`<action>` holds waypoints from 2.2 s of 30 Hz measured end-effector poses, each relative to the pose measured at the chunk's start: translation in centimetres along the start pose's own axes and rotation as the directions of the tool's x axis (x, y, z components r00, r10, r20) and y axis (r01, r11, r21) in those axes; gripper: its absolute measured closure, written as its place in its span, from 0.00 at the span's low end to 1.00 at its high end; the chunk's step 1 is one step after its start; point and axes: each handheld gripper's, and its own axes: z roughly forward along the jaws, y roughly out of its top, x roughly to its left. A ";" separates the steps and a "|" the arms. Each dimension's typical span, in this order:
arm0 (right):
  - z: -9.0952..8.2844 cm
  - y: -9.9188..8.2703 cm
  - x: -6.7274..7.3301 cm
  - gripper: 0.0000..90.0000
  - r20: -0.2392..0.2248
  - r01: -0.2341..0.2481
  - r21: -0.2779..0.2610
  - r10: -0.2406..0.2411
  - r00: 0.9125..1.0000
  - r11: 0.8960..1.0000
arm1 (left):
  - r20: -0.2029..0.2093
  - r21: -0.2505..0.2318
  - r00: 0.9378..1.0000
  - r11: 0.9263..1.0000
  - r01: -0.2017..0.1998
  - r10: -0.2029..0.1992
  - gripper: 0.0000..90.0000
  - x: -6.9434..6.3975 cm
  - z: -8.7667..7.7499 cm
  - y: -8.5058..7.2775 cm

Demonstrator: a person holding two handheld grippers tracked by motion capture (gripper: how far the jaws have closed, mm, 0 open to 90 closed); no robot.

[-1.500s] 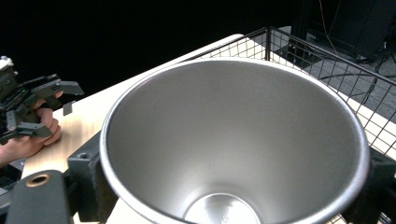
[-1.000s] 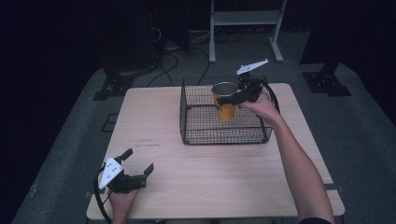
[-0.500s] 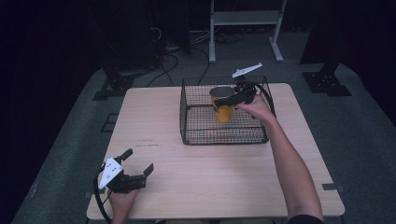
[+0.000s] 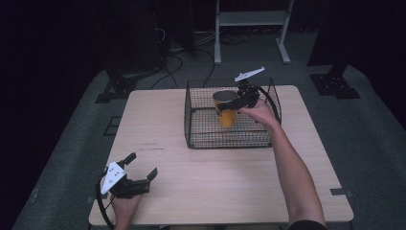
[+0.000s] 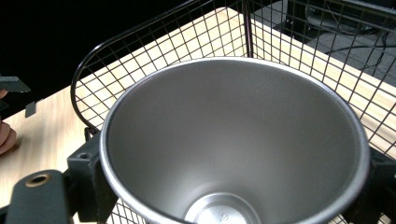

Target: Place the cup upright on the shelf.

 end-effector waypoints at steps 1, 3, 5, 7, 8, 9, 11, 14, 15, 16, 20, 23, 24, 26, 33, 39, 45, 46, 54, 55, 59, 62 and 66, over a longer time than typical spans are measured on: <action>0.2 -0.1 0.0 0.13 0.000 0.000 0.004 0.000 1.000 1.000 | 0.000 0.001 1.000 1.000 -0.001 0.001 0.01 0.0 0.0 0.0; 0.3 -0.1 -0.1 0.13 0.001 0.000 0.004 0.000 1.000 1.000 | 0.000 0.001 1.000 1.000 -0.001 0.001 0.01 0.0 0.0 0.0; 0.5 -0.2 -0.2 0.13 0.004 0.000 0.006 0.000 1.000 1.000 | -0.001 0.001 1.000 1.000 -0.001 0.001 0.01 0.0 0.0 0.0; 0.7 -0.3 -0.3 0.13 0.007 -0.001 0.008 0.001 1.000 1.000 | -0.001 0.001 1.000 1.000 -0.001 0.001 0.01 0.0 0.0 0.0; 0.7 -0.3 -0.3 0.13 0.007 -0.001 0.008 0.001 1.000 1.000 | -0.001 0.001 1.000 1.000 -0.001 0.001 0.01 0.0 0.0 0.0; 0.8 -0.3 -0.3 0.13 0.006 -0.004 0.008 0.004 1.000 1.000 | -0.001 0.001 1.000 1.000 -0.002 0.002 0.01 0.0 0.0 0.0; 1.0 -0.4 -0.4 0.13 0.008 -0.007 0.015 0.007 1.000 1.000 | 0.000 0.000 1.000 1.000 0.000 0.000 0.01 0.0 0.0 0.0; 1.1 -0.6 -0.5 0.13 0.013 -0.006 0.019 0.005 1.000 1.000 | 0.000 0.000 1.000 1.000 -0.001 0.001 0.01 0.0 0.0 0.0; 1.2 -0.6 -0.6 0.13 0.015 -0.006 0.021 0.006 1.000 1.000 | 0.000 0.000 1.000 1.000 -0.001 0.001 0.01 0.0 0.0 0.0; 1.3 -0.7 -0.6 0.13 0.021 -0.010 0.028 0.010 1.000 1.000 | 0.000 0.001 1.000 1.000 0.000 0.000 0.01 0.0 0.0 0.0; 1.5 -0.8 -0.6 0.11 0.041 0.001 0.041 -0.003 0.999 0.999 | 0.002 0.001 1.000 1.000 0.001 -0.001 0.01 0.0 0.0 0.0; 1.6 -0.8 -0.6 0.11 0.050 0.003 0.043 -0.005 0.999 0.999 | 0.001 0.001 1.000 1.000 0.000 0.000 0.01 0.0 0.0 0.0; 1.6 -0.8 -0.7 0.11 0.046 -0.001 0.042 -0.001 0.999 0.999 | 0.001 0.001 1.000 1.000 0.000 0.000 0.01 0.0 0.0 0.0; 1.8 -1.0 -0.8 0.11 0.050 -0.002 0.049 0.000 0.999 0.999 | 0.001 0.001 1.000 1.000 0.000 0.000 0.01 0.0 0.0 0.0; 1.9 -1.7 -1.2 0.11 0.061 -0.007 0.058 0.003 0.998 0.998 | 0.003 0.001 1.000 1.000 0.000 0.000 0.01 0.0 0.0 0.0; 1.9 -2.1 -1.4 0.11 0.073 -0.004 0.069 -0.001 0.997 0.998 | 0.003 0.002 1.000 1.000 -0.001 0.001 0.01 0.0 0.0 0.0; 2.0 -2.6 -1.5 0.11 0.078 0.001 0.085 -0.008 0.997 0.996 | 0.003 0.002 1.000 1.000 -0.002 0.002 0.01 0.0 0.0 0.0; 2.1 -2.7 -1.5 0.10 0.078 0.002 0.085 -0.009 0.997 0.996 | 0.003 0.002 1.000 1.000 -0.002 0.002 0.01 0.0 0.0 0.0; 2.3 -2.7 -1.3 0.10 0.088 0.021 0.114 -0.031 0.996 0.993 | 0.003 0.002 1.000 1.000 -0.003 0.003 0.01 0.0 0.0 0.0; 2.3 -2.7 -1.3 0.10 0.088 0.023 0.115 -0.033 0.996 0.993 | 0.003 0.001 1.000 1.000 -0.002 0.002 0.01 0.0 0.0 0.0; 2.2 -2.7 -1.3 0.09 0.098 0.024 0.120 -0.036 0.995 0.992 | 0.004 0.000 1.000 1.000 -0.003 0.003 0.01 0.0 0.0 0.0; 2.2 -2.7 -1.3 0.09 0.101 0.028 0.122 -0.041 0.994 0.992 | 0.003 0.001 1.000 1.000 -0.004 0.004 0.01 0.0 0.0 0.0; 2.3 -2.6 -1.0 0.09 0.106 0.049 0.135 -0.063 0.992 0.990 | 0.003 0.001 1.000 1.000 -0.004 0.004 0.01 -0.1 0.0 0.0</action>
